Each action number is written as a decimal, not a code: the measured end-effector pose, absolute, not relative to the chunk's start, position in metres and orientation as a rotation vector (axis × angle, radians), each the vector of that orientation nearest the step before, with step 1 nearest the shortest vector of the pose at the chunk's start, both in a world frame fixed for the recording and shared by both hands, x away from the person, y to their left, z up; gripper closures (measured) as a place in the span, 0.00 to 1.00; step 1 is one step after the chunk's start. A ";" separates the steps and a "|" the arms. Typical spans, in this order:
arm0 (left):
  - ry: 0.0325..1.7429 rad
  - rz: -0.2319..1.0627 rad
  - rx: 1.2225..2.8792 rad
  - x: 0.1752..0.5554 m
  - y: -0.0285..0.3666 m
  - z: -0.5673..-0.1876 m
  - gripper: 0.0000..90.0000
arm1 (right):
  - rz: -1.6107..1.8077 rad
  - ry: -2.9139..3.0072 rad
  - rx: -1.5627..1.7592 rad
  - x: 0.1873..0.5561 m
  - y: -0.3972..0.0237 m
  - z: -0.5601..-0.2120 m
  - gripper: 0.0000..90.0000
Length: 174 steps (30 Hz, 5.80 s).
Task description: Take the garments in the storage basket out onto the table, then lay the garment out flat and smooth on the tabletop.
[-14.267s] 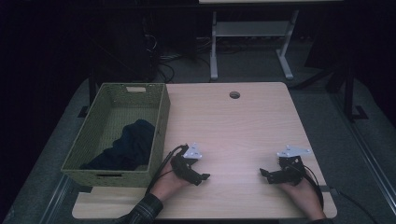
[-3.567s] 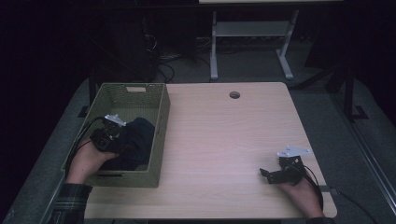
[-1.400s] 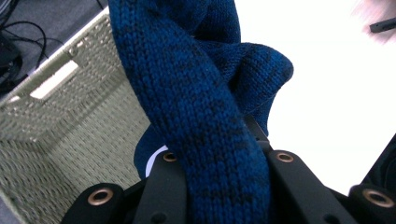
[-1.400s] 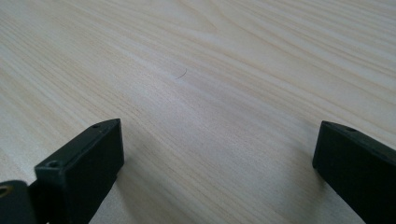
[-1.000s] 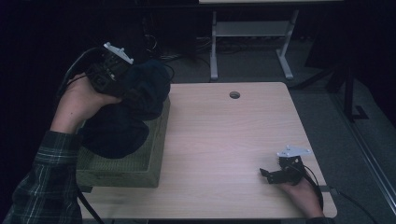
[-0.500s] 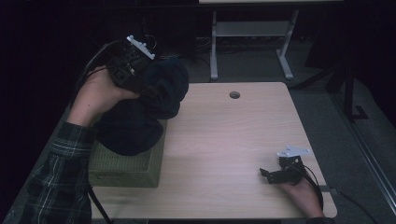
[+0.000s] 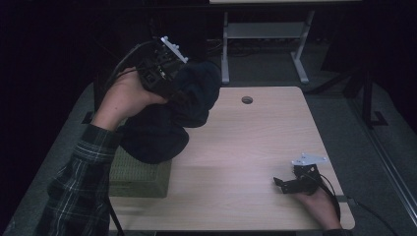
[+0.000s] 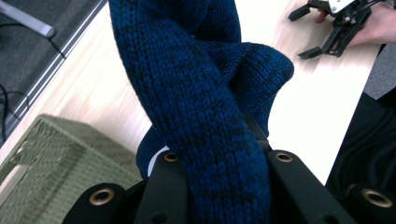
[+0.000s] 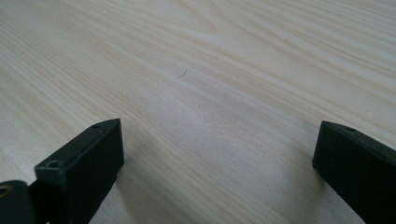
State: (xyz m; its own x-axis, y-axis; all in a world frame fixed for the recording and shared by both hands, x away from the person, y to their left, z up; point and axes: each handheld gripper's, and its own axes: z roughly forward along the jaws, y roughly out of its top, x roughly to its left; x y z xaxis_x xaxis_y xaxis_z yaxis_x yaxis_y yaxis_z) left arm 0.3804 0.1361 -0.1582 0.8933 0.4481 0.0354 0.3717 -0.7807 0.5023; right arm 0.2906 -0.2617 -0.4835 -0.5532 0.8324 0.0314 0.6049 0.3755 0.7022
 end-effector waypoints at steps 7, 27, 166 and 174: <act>0.546 0.190 2.583 0.382 0.112 -0.169 0.86 | 0.972 2.313 1.261 0.291 -0.262 -0.483 0.02; 0.434 0.085 2.607 0.386 0.043 -0.218 0.86 | 0.971 2.313 1.259 0.290 -0.262 -0.483 0.02; 0.676 0.004 2.528 0.326 0.072 -0.445 1.00 | 0.971 2.349 1.262 0.290 -0.262 -0.478 0.09; 0.692 -0.024 2.516 0.328 0.074 -0.446 1.00 | 1.120 2.352 1.194 0.290 -0.261 -0.452 0.15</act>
